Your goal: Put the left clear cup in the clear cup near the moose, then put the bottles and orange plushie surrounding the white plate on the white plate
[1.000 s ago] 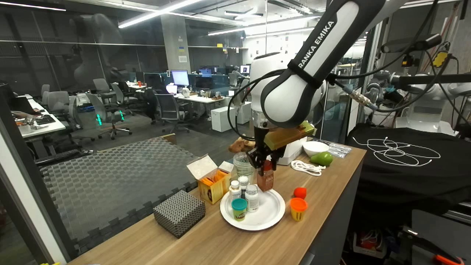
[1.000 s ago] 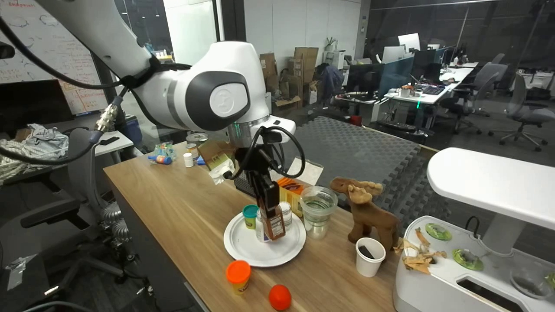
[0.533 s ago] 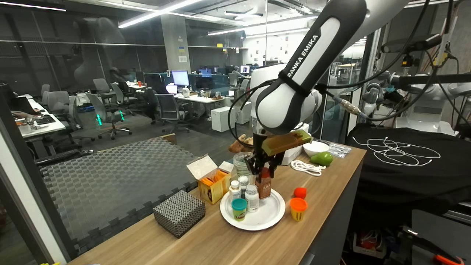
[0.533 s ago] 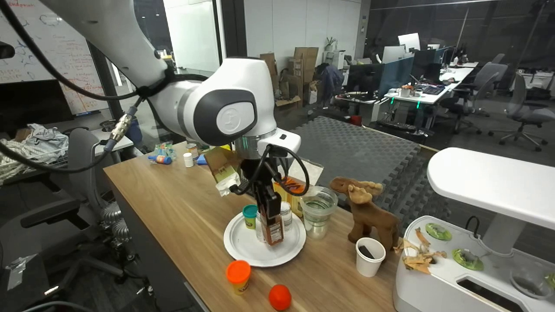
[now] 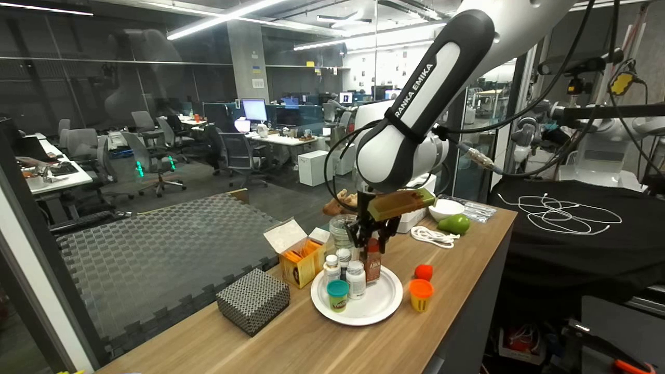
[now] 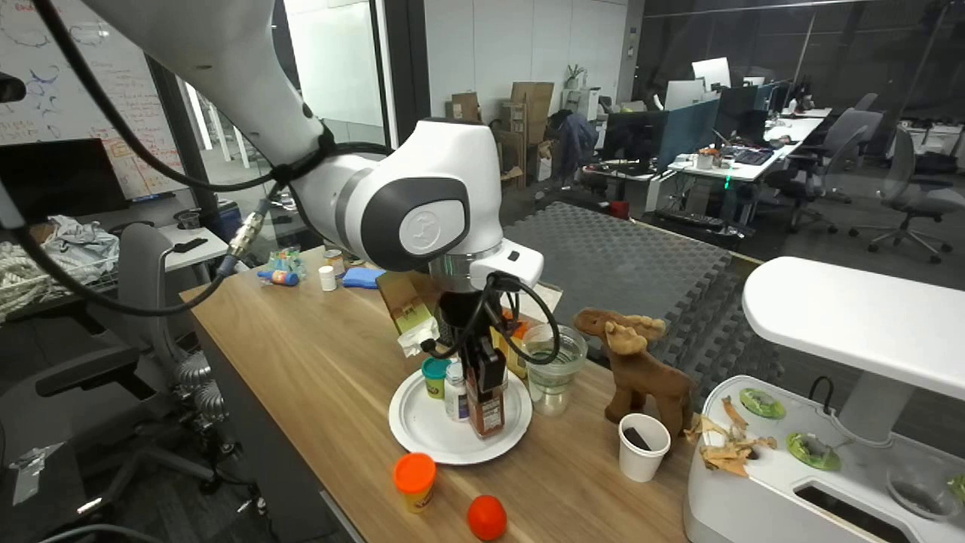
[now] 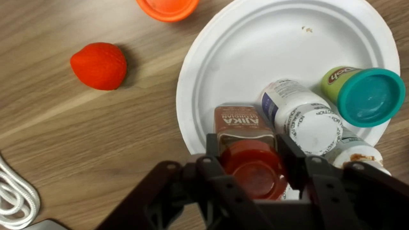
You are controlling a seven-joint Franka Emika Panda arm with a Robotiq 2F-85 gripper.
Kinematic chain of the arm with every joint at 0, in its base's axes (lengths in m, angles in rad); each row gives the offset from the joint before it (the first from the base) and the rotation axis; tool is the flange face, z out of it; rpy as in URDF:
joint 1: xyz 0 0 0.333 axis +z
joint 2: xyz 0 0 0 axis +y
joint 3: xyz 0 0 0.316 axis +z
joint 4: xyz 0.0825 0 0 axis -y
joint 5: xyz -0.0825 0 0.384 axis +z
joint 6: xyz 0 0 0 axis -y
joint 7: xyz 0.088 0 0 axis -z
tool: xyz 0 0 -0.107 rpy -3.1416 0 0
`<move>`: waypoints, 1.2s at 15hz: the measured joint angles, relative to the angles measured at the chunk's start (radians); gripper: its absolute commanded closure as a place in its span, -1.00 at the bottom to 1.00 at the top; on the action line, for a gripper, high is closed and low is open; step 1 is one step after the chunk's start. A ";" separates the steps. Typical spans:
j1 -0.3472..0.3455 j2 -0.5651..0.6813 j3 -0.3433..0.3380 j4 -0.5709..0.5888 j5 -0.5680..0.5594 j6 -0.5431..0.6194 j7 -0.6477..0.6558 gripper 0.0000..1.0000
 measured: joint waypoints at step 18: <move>-0.023 0.016 0.011 0.021 0.041 -0.005 -0.038 -1.00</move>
